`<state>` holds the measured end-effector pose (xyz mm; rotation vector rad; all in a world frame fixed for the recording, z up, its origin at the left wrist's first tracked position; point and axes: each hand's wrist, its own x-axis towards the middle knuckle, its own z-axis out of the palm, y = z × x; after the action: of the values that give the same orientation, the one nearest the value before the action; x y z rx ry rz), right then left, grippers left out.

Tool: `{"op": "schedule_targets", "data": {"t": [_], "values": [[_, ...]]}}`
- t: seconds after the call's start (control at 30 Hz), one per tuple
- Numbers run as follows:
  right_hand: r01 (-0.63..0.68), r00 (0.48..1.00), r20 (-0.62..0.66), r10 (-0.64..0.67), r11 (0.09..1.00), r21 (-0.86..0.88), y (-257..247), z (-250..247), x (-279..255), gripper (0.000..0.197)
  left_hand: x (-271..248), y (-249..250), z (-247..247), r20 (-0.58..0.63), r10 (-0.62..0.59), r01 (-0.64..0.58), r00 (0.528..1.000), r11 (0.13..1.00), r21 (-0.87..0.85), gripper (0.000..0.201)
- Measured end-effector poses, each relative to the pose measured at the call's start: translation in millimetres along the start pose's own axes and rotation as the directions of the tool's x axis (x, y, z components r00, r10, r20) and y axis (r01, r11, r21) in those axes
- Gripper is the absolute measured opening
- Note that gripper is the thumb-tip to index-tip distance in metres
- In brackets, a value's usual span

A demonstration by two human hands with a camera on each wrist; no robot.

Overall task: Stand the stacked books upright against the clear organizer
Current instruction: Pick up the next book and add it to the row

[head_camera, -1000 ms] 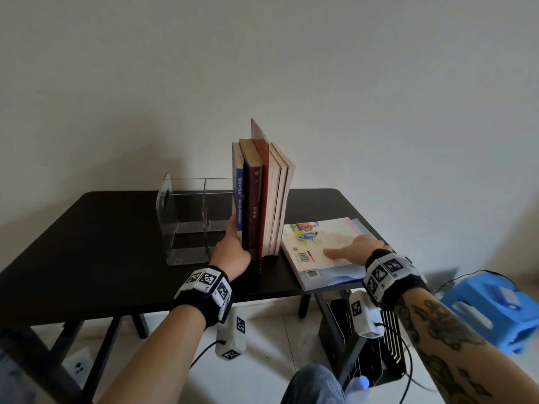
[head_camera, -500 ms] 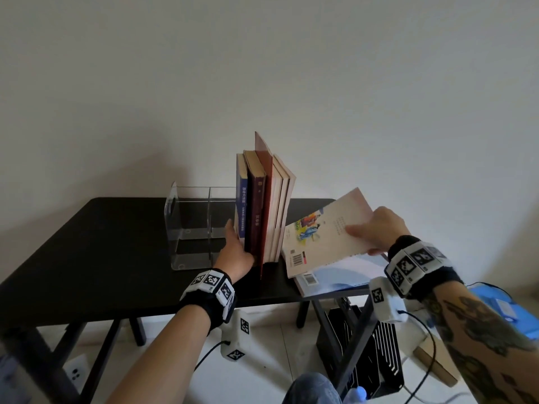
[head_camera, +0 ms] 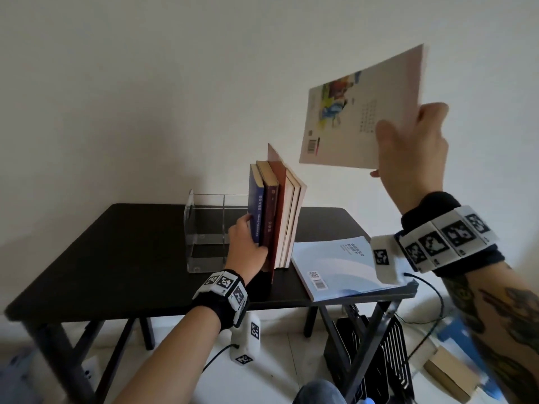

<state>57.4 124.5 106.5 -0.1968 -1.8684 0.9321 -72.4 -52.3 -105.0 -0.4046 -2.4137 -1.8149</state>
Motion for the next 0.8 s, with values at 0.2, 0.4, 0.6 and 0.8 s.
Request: {"op": "schedule_targets", "data": {"t": [0.2,0.4,0.6,0.8], "values": [[0.062,0.989,0.123,-0.081,0.986,0.156,-44,21,-5,0.022,-5,10,-2,0.002,0.005,-0.005,1.000,0.999,0.039,0.072],[0.219,0.910,0.380,-0.165,0.971,-0.101,-59,67,-23,0.015,-24,19,-8,-0.027,-0.063,0.060,0.998,0.995,-0.080,0.088],[0.459,0.825,0.525,-0.210,0.791,-0.404,-54,109,-51,0.016,-29,26,-9,-0.097,-0.131,0.099,0.987,0.953,-0.285,0.094],[0.486,0.800,0.575,-0.170,0.745,-0.457,-43,135,-64,0.012,-26,20,-1,-0.149,0.091,-0.090,0.985,0.996,0.012,0.039]]}}
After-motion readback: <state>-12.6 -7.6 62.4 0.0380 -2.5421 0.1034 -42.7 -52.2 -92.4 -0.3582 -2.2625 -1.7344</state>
